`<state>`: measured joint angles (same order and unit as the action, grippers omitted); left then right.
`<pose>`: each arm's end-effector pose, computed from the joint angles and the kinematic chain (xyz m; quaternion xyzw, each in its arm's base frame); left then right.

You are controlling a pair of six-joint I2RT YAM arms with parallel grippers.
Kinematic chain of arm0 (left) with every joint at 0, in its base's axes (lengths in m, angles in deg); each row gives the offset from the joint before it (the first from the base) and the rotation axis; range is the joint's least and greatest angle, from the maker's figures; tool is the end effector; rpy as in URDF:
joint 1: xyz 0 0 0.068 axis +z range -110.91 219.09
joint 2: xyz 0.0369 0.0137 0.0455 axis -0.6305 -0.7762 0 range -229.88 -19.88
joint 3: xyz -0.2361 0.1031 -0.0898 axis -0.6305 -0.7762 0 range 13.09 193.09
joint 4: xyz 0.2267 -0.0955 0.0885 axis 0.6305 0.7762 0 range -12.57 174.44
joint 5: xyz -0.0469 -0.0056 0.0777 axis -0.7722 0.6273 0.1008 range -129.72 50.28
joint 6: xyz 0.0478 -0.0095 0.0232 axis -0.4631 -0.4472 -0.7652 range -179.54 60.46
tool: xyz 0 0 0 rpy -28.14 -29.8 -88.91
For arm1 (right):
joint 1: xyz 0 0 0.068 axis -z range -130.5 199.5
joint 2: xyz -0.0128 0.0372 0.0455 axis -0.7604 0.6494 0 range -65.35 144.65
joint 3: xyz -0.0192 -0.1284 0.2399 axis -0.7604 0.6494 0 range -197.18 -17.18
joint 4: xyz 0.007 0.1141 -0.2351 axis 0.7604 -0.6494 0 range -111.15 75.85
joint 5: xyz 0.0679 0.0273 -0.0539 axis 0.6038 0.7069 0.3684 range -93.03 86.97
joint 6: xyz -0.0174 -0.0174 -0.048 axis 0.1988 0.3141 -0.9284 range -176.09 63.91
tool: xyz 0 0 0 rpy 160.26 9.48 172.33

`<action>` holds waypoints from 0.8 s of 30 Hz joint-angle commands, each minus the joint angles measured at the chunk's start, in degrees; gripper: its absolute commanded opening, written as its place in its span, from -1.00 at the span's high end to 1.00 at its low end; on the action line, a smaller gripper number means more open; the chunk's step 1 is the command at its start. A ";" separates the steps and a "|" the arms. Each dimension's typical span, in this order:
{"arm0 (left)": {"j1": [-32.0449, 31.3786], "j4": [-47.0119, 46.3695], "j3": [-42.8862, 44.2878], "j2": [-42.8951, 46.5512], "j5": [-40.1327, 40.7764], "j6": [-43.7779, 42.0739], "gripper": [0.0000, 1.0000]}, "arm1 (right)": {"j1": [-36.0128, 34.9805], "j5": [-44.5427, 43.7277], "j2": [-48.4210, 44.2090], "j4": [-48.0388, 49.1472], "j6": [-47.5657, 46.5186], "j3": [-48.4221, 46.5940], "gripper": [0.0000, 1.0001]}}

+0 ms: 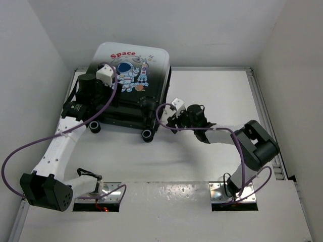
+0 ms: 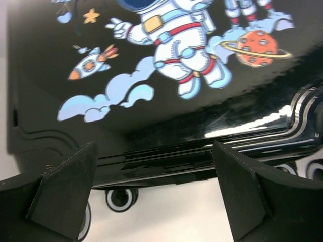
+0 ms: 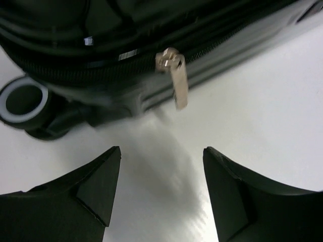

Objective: Pack the luggage

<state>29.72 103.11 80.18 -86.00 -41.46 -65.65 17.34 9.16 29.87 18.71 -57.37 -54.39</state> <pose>0.2530 -0.0429 0.3732 0.1214 0.8332 -0.0280 0.5388 0.2695 0.1784 0.1541 -0.2959 0.7875 0.2283 0.4900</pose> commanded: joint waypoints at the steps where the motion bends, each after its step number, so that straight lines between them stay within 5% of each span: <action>1: -0.48 -1.24 -0.21 1.18 3.32 1.01 -1.00 | 0.61 3.11 1.62 8.00 -1.01 -3.48 -0.32; 18: -2.68 -1.76 -0.21 -0.49 7.18 4.26 -1.00 | 2.10 6.10 10.86 16.78 -6.63 -10.16 -0.18; 24: -3.82 -1.76 -1.34 -0.49 8.33 4.26 -1.00 | 3.68 7.23 11.66 24.95 -7.34 -8.76 0.10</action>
<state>26.79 102.93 79.29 -86.57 -34.32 -62.08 20.29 14.07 41.78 33.99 -63.29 -62.06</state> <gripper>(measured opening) 0.997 0.463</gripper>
